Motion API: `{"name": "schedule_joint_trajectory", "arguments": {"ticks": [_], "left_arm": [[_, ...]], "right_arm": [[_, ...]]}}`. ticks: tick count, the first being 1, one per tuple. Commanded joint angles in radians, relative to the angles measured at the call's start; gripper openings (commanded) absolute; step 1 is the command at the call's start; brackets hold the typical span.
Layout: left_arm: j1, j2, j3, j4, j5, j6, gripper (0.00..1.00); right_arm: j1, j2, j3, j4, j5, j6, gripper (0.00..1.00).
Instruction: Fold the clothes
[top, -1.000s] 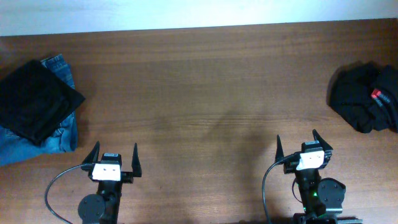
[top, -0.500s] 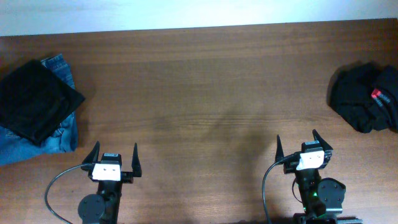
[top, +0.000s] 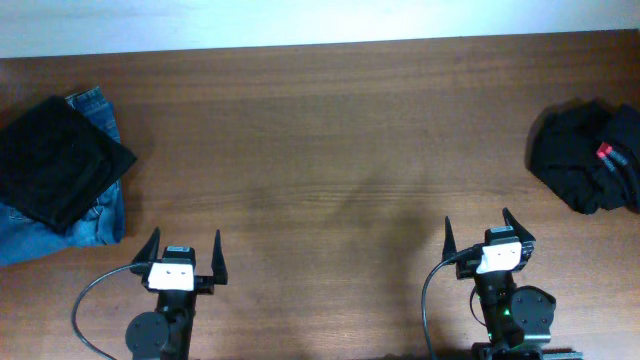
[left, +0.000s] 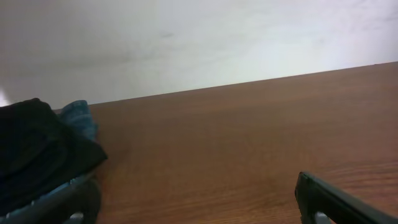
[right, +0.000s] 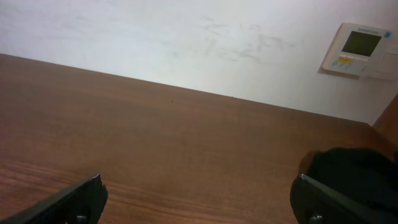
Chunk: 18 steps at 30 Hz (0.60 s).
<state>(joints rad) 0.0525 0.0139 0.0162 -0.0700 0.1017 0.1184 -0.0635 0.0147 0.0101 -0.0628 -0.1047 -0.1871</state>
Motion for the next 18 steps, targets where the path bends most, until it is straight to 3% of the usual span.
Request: {"name": "schedule_joint_trajectory", "arguments": {"ticks": [1,11,18], "left_arm": [[-0.004,-0.009,-0.007,0.001,-0.143,0.060,0.99],[-0.004,-0.009,-0.007,0.001,-0.229,0.060,0.99],[-0.004,-0.008,-0.007,0.001,-0.210,0.043,0.99]], "right_arm": [[0.004,-0.006,-0.005,-0.006,0.009,0.001,0.99],[0.004,-0.006,-0.005,-0.005,0.009,0.001,0.99],[0.004,0.000,-0.005,-0.009,0.013,0.055,0.99]]}}
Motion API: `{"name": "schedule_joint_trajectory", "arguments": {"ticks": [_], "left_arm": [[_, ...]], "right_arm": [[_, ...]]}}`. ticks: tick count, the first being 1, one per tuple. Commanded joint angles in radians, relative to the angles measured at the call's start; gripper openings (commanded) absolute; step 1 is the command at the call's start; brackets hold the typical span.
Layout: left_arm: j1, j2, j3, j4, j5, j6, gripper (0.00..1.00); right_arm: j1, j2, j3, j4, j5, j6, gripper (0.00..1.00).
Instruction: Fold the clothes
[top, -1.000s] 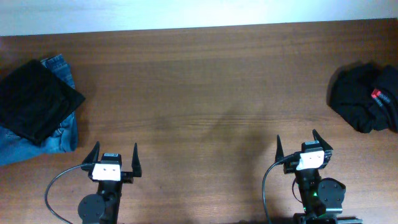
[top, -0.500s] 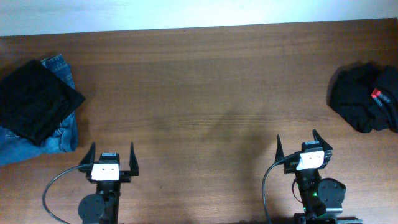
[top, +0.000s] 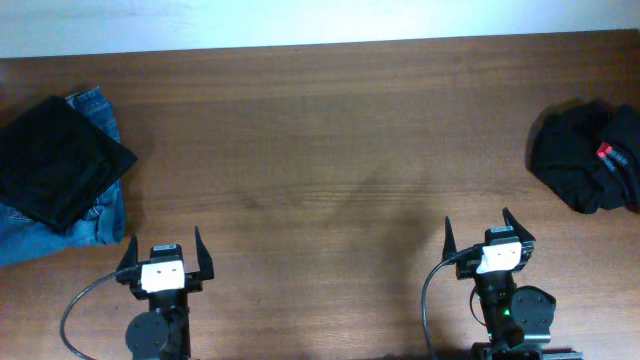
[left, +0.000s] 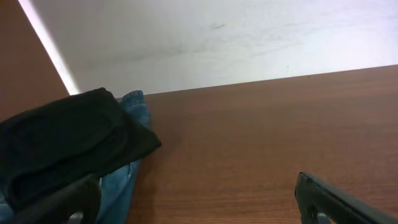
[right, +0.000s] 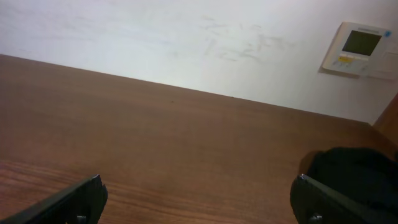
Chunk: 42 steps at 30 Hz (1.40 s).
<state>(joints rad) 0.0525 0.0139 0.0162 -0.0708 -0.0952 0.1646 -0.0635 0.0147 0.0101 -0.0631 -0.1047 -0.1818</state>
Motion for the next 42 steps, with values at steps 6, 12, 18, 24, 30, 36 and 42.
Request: {"name": "schedule_joint_trajectory", "arguments": {"ticks": [6,12,18,24,30,36,42], "left_arm": [[-0.004,-0.008,-0.006,0.002,-0.014,-0.121,0.99],[-0.004,0.003,0.061,-0.033,-0.014,-0.120,0.99],[-0.004,0.100,0.210,-0.149,-0.015,-0.119,0.99],[-0.004,0.273,0.360,-0.156,-0.014,-0.120,0.99],[-0.004,0.473,0.504,-0.156,0.002,-0.119,0.99],[-0.004,0.679,0.673,-0.239,0.077,-0.119,0.99],[-0.004,0.872,0.865,-0.412,0.087,-0.120,0.99]], "right_arm": [[0.004,0.052,-0.004,0.001,0.009,0.168,0.99],[0.004,0.088,0.038,-0.006,0.010,0.295,0.99],[0.004,0.161,0.138,-0.009,0.012,0.296,0.99],[0.004,0.342,0.297,-0.013,0.012,0.296,0.98],[0.004,0.569,0.469,-0.036,0.012,0.295,0.99],[-0.027,0.823,0.696,-0.180,0.012,0.295,0.99],[-0.125,1.072,0.967,-0.403,0.012,0.291,0.99]]}}
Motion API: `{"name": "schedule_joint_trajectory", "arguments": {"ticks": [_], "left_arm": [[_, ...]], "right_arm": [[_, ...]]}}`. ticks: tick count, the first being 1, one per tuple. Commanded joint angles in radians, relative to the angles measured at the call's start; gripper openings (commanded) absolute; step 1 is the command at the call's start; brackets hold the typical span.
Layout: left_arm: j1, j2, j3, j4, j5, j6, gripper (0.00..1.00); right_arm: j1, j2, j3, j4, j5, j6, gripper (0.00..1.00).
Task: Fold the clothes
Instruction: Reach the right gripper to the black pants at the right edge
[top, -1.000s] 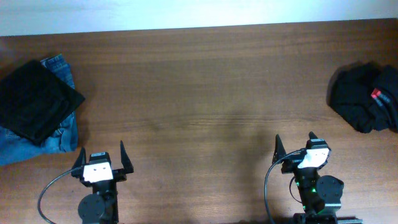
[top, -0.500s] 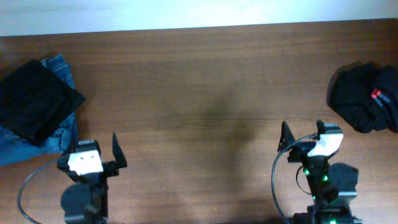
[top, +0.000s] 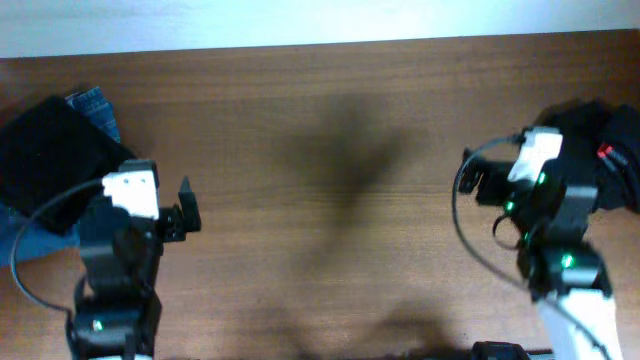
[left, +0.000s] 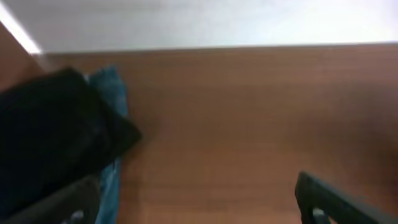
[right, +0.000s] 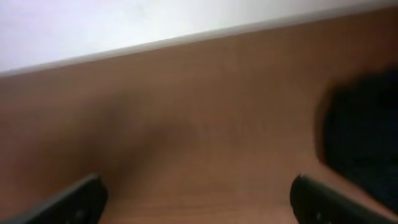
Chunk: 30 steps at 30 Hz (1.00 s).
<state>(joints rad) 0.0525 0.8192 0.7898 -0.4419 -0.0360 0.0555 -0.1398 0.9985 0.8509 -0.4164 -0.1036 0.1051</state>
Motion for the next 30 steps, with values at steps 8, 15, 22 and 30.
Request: {"name": "schedule_joint_trajectory", "arguments": {"ticks": [8,15,22,30], "left_arm": [[-0.004,0.224,0.246,-0.140,0.175,-0.010,0.99],[-0.004,0.248,0.249,-0.138,0.269,-0.011,0.99],[-0.004,0.248,0.249,-0.139,0.269,-0.011,0.99],[-0.004,0.248,0.249,-0.138,0.269,-0.011,0.99]], "right_arm": [[-0.214,0.357,0.398,-0.197,0.008,-0.185,0.99],[-0.373,0.586,0.589,-0.184,0.144,-0.262,0.99],[-0.419,0.840,0.730,-0.185,0.359,-0.364,0.99],[-0.425,0.948,0.731,-0.115,0.393,-0.363,0.99]]}}
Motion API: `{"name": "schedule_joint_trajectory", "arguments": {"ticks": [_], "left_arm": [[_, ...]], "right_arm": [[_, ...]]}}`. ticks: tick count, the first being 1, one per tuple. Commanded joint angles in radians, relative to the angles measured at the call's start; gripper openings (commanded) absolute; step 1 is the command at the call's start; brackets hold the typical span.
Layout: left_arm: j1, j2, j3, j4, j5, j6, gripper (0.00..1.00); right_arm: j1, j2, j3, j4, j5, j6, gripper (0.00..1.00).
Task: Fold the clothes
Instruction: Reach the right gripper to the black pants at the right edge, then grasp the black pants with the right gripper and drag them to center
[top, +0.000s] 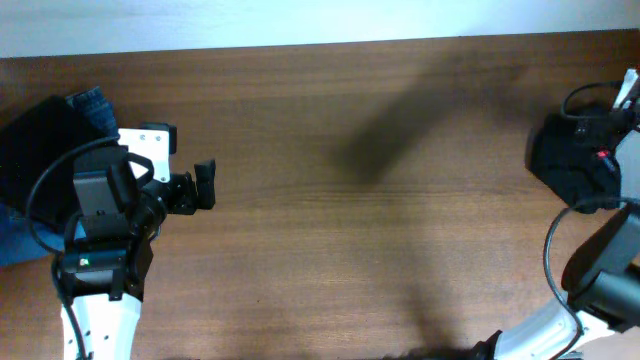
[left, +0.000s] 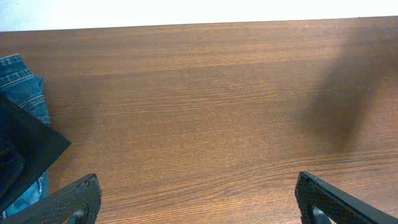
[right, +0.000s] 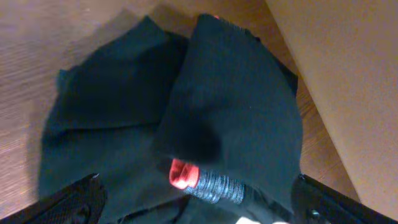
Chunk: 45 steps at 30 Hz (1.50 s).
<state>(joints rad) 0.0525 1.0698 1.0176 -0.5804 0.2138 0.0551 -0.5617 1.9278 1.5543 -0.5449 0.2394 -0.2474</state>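
A crumpled black garment with a red and grey band lies at the table's right edge. My right gripper hangs open just above it, one finger on each side, nothing held. At the far left a folded black cloth rests on blue jeans, partly hidden by my left arm. My left gripper is raised to the right of that pile, open and empty, over bare wood.
The wooden table ends at a white wall along the far side. In the right wrist view the table's right edge runs close beside the black garment. Cables loop off both arms.
My right gripper has gone from left of the black garment to directly over it. My left gripper has shifted a little right and now looks down on bare wood.
Both grippers first sat open and low at the near edge of the table. The left one then turned toward the jeans pile. Later both arms were raised and reaching outward, left by the jeans, right near the black garment, which the right now hovers above.
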Motion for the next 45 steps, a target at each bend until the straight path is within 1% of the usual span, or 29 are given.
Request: {"name": "schedule_joint_trajectory", "arguments": {"ticks": [1,5,9,15,25,26,28,29,30,31,32,33,37,41,43,44,45], "left_arm": [[-0.004,-0.002,0.021,0.000,0.019,-0.010,0.99],[-0.004,-0.002,0.021,0.000,0.019,-0.010,0.99],[-0.004,-0.002,0.021,0.000,0.019,-0.010,1.00],[-0.004,-0.002,0.021,0.000,0.019,-0.010,0.99],[-0.004,-0.002,0.021,0.000,0.019,-0.010,0.99],[-0.004,-0.002,0.021,0.000,0.019,-0.010,0.99],[-0.004,-0.002,0.021,0.000,0.019,-0.010,0.99],[-0.004,-0.002,0.021,0.000,0.019,-0.010,0.99],[-0.004,-0.002,0.021,0.000,0.018,-0.010,0.99],[-0.004,-0.002,0.021,0.000,0.018,-0.010,1.00],[-0.004,-0.002,0.021,0.000,0.018,-0.010,0.99],[-0.004,-0.002,0.021,0.000,0.018,-0.010,0.99],[-0.004,-0.002,0.021,0.000,0.018,-0.010,0.99],[-0.004,-0.002,0.021,0.000,0.014,-0.010,0.99],[-0.004,-0.002,0.021,0.001,0.014,-0.010,0.99],[-0.004,-0.002,0.021,0.002,0.014,-0.010,0.99],[-0.004,-0.002,0.021,0.004,0.014,-0.010,0.99]], "right_arm": [[-0.003,0.034,0.028,0.035,0.053,-0.010,1.00],[-0.003,0.058,0.028,0.061,0.054,-0.011,0.99],[-0.005,0.079,0.028,0.079,0.054,-0.011,0.92],[-0.010,0.084,0.028,0.109,0.054,-0.010,0.88],[-0.018,0.134,0.027,0.116,0.053,-0.010,0.87],[-0.018,0.134,0.027,0.116,0.054,-0.010,0.84],[-0.018,0.134,0.028,0.119,0.054,-0.010,0.68],[-0.018,0.134,0.028,0.122,0.054,-0.010,0.50],[-0.018,0.134,0.028,0.124,0.054,-0.009,0.29],[-0.017,0.134,0.029,0.124,0.054,-0.007,0.12],[-0.016,0.132,0.031,0.122,0.053,-0.005,0.05],[-0.014,0.126,0.036,0.118,0.053,0.005,0.04],[0.010,0.071,0.070,0.112,0.021,0.020,0.04],[0.075,-0.040,0.219,0.024,-0.114,0.020,0.04],[0.117,-0.083,0.310,-0.065,-0.263,0.005,0.04],[0.140,-0.099,0.357,-0.127,-0.372,-0.046,0.04],[0.170,-0.116,0.415,-0.216,-0.511,-0.132,0.04]]}}
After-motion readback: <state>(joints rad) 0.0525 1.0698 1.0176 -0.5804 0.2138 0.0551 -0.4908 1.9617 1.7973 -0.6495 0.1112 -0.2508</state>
